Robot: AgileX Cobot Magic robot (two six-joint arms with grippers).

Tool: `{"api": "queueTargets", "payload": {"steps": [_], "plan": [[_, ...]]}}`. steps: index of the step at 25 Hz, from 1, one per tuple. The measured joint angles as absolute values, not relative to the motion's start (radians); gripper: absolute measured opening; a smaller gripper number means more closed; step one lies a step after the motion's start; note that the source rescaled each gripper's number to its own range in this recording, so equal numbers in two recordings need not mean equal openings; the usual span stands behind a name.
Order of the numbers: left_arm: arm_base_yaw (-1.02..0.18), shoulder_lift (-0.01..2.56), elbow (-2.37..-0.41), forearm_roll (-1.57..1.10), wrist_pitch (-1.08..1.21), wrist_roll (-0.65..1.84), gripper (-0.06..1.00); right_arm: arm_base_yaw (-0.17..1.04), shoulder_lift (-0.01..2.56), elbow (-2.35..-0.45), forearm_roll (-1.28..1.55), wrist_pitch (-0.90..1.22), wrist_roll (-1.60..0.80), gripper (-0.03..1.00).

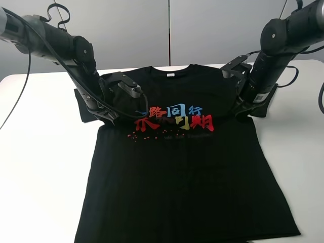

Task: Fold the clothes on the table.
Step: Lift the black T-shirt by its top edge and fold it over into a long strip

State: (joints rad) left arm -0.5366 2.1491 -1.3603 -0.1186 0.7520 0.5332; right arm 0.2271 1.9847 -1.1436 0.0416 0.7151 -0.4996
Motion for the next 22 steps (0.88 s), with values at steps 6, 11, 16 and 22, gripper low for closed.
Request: {"api": "queueTargets", "payload": {"steps": [6, 11, 16, 22], "plan": [[-0.537, 2.061, -1.466, -0.115, 0.763, 0.525, 0.0, 0.229, 1.864, -1.151, -0.098, 0.677, -0.39, 0.0], [-0.537, 1.988, -1.572, -0.072, 0.779, 0.507, 0.0, 0.229, 1.777, -1.245, -0.167, 0.709, -0.378, 0.0], [-0.537, 1.917, -1.694, 0.0, 0.796, 0.47, 0.0, 0.229, 1.731, -1.405, -0.254, 0.826, -0.377, 0.0], [-0.537, 1.849, -1.789, 0.014, 0.873, 0.45, 0.0, 0.229, 1.643, -1.478, -0.242, 0.935, -0.441, 0.0]]}}
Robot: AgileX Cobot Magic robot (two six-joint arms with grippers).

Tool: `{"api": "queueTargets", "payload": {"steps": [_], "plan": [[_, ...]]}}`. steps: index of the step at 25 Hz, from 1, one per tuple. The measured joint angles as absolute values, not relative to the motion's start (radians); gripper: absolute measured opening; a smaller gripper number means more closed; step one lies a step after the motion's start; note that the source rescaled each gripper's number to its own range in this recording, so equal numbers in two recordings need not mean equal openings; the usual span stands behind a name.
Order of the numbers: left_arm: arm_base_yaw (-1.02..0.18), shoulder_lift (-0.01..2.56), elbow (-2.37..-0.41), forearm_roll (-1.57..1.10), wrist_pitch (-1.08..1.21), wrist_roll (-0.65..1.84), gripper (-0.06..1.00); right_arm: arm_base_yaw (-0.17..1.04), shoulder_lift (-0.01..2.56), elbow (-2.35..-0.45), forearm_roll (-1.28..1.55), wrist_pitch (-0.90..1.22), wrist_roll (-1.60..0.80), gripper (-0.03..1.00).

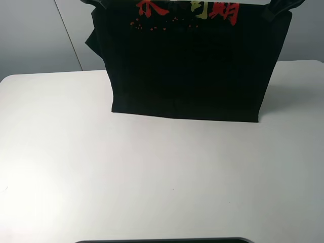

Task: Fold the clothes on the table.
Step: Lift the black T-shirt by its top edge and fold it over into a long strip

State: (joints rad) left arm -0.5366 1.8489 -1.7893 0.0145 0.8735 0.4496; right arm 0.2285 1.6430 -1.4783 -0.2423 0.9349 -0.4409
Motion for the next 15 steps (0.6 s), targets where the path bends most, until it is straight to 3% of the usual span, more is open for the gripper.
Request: {"api": "queueTargets", "payload": {"steps": [6, 15], "plan": [[-0.537, 1.837, -1.769, -0.096, 1.054, 0.53, 0.0, 0.229, 1.549, -1.46, -0.152, 1.065, -0.554, 0.0], [-0.537, 1.71, -1.584, -0.164, 1.198, 0.573, 0.0, 0.229, 1.356, -1.247, 0.032, 1.215, -0.679, 0.0]]}}
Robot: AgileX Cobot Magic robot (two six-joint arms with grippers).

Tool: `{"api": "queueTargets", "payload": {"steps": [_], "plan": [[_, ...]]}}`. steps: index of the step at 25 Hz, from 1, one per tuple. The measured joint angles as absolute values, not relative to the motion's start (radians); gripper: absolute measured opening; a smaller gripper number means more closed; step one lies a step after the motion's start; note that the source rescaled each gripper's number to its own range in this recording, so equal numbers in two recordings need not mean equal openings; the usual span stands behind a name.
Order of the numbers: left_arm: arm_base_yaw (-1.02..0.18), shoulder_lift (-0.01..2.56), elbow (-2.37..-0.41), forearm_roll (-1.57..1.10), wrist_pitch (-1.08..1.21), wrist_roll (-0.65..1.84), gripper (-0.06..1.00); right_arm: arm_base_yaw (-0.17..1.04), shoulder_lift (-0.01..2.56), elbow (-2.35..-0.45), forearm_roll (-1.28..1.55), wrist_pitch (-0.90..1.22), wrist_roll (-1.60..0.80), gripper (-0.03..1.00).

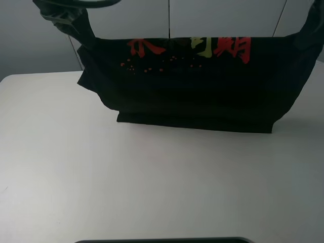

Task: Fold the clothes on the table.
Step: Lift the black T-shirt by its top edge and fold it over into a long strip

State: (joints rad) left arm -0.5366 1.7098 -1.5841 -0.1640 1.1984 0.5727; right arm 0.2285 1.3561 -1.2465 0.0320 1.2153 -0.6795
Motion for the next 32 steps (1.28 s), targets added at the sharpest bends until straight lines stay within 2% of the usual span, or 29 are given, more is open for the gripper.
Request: {"api": "queueTargets", "payload": {"steps": [9, 14, 19, 26, 32], "plan": [[-0.537, 1.656, -1.28, -0.227, 1.173, 0.578, 0.0, 0.229, 1.298, -0.99, 0.172, 1.222, -0.693, 0.0], [-0.537, 1.633, -1.173, -0.249, 1.155, 0.577, 0.0, 0.229, 1.296, -0.881, 0.244, 1.223, -0.693, 0.0], [-0.537, 1.631, -1.068, -0.305, 1.118, 0.577, 0.0, 0.229, 1.296, -0.818, 0.249, 1.223, -0.693, 0.0], [-0.537, 1.631, -0.975, -0.316, 0.939, 0.577, 0.0, 0.229, 1.369, -0.794, 0.255, 1.223, -0.68, 0.0], [-0.538, 1.631, -0.971, -0.284, 0.726, 0.496, 0.0, 0.229, 1.462, -0.794, 0.165, 1.001, -0.607, 0.0]]}}
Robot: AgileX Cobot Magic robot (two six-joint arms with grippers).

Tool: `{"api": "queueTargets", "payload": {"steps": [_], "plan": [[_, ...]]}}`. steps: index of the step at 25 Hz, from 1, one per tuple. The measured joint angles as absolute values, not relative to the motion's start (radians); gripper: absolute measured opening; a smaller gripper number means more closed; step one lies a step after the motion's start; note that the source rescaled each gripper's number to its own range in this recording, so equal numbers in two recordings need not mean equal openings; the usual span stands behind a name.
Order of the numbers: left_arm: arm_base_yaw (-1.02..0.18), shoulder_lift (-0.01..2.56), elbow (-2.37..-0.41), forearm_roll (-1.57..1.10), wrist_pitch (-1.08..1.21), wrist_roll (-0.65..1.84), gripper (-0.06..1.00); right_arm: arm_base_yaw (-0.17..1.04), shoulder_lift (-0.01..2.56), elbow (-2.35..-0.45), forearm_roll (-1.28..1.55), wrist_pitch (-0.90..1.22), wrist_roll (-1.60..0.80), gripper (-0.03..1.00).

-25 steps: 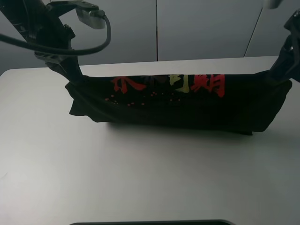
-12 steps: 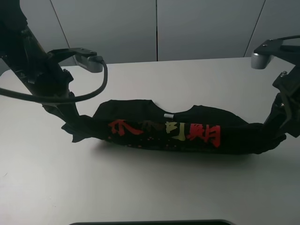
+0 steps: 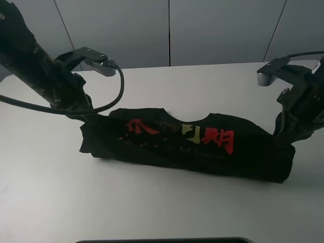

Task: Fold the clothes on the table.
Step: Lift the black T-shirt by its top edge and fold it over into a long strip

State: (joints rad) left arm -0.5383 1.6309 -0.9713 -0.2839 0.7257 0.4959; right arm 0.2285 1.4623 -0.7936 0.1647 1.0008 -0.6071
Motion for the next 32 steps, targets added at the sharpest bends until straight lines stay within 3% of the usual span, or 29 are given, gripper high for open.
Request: {"api": "queueTargets", "payload": {"steps": [14, 17, 19, 21, 23, 24, 25, 27, 32], "plan": [[-0.538, 1.744, -0.971, -0.251, 0.318, 0.471, 0.01, 0.229, 1.566, -0.794, -0.034, 0.555, -0.468, 0.0], [-0.538, 1.806, -0.971, -0.249, 0.194, 0.473, 0.09, 0.229, 1.605, -0.794, -0.067, 0.499, -0.417, 0.0], [-0.538, 1.827, -0.971, -0.247, 0.13, 0.473, 0.22, 0.229, 1.626, -0.794, -0.1, 0.469, -0.355, 0.02], [-0.538, 1.838, -0.971, -0.247, 0.101, 0.473, 0.48, 0.229, 1.636, -0.794, -0.128, 0.443, -0.295, 0.16], [-0.538, 1.838, -0.971, -0.249, 0.097, 0.446, 0.78, 0.229, 1.636, -0.794, -0.13, 0.431, -0.264, 0.48], [-0.538, 1.838, -0.971, -0.254, 0.097, 0.423, 0.93, 0.229, 1.636, -0.794, -0.13, 0.424, -0.241, 0.71], [-0.538, 1.838, -0.971, -0.254, 0.103, 0.395, 0.98, 0.229, 1.636, -0.794, -0.13, 0.419, -0.211, 0.87], [-0.538, 1.838, -0.971, -0.259, 0.144, 0.364, 1.0, 0.229, 1.636, -0.794, -0.13, 0.415, -0.124, 0.97], [-0.532, 1.838, -1.002, -0.29, 0.314, 0.322, 0.95, 0.229, 1.636, -0.829, -0.114, 0.536, 0.107, 1.0]]}}
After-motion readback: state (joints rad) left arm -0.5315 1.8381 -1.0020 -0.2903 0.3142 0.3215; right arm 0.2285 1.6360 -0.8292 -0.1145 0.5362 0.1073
